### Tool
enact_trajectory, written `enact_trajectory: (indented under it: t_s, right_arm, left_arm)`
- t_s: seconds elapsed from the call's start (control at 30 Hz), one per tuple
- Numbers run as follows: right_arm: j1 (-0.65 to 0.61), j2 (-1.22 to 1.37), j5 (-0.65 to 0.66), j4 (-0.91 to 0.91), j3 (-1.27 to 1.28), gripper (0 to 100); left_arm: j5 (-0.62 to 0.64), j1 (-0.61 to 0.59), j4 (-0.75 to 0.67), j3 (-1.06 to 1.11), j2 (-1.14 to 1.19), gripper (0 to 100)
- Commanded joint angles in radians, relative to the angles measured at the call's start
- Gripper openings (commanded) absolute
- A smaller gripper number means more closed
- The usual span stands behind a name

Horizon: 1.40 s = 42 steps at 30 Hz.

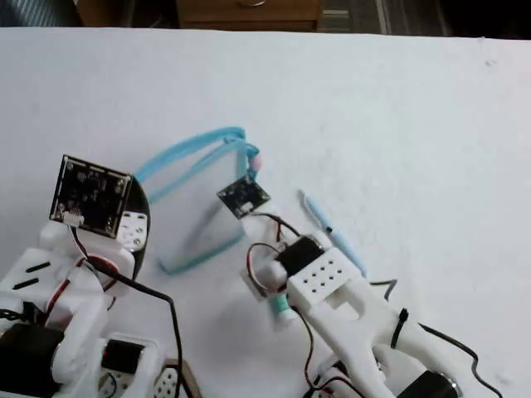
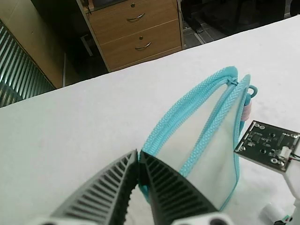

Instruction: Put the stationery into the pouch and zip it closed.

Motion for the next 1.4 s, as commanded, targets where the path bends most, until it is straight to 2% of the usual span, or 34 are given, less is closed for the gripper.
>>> enact_trajectory:
  t_s: [0.0,0.17,0.43,0.5,0.63,0.67,0.73,0.87,1.03,1.23,1.37]
  right_arm:
    - [-0.001,-0.022,-0.046,-0.163,0.092,32.6]
    - [0.001,0.002,-0.057,-0.203,0.132,32.5]
    - [0.01,0.223,-0.061,-0.297,0.107,31.7]
    - [0.01,0.234,-0.057,-0.28,0.087,25.3]
    - [0.012,0.231,-0.055,-0.274,0.087,1.9]
    - [0.013,0.232,-0.055,-0.268,0.087,1.2]
    - [0.033,0.231,-0.055,-0.251,0.086,6.2]
    - [0.122,0.229,-0.055,-0.239,0.068,1.2]
    - [0.223,0.194,-0.057,-0.05,-0.057,1.7]
    - [0.288,-0.007,-0.055,0.154,-0.27,1.7]
    - [0.312,-0.166,-0.064,0.177,-0.422,1.7]
  left_arm:
    - [-0.006,-0.001,0.005,0.009,0.004,2]
    - [-0.006,-0.001,0.008,0.009,0.004,2]
    - [-0.006,-0.001,0.011,0.009,0.004,2]
    - [-0.006,-0.002,0.011,0.009,0.004,2]
    - [-0.006,-0.002,0.011,0.009,0.004,2]
    - [-0.006,-0.002,0.011,0.009,0.002,2]
    - [-0.006,-0.002,0.012,0.009,0.002,2]
    - [-0.006,-0.002,0.012,0.009,0.002,2]
    - [-0.006,-0.002,0.012,0.009,0.002,2]
    - [-0.006,-0.002,0.009,0.009,0.002,2]
    - [-0.006,-0.002,0.006,0.009,0.002,2]
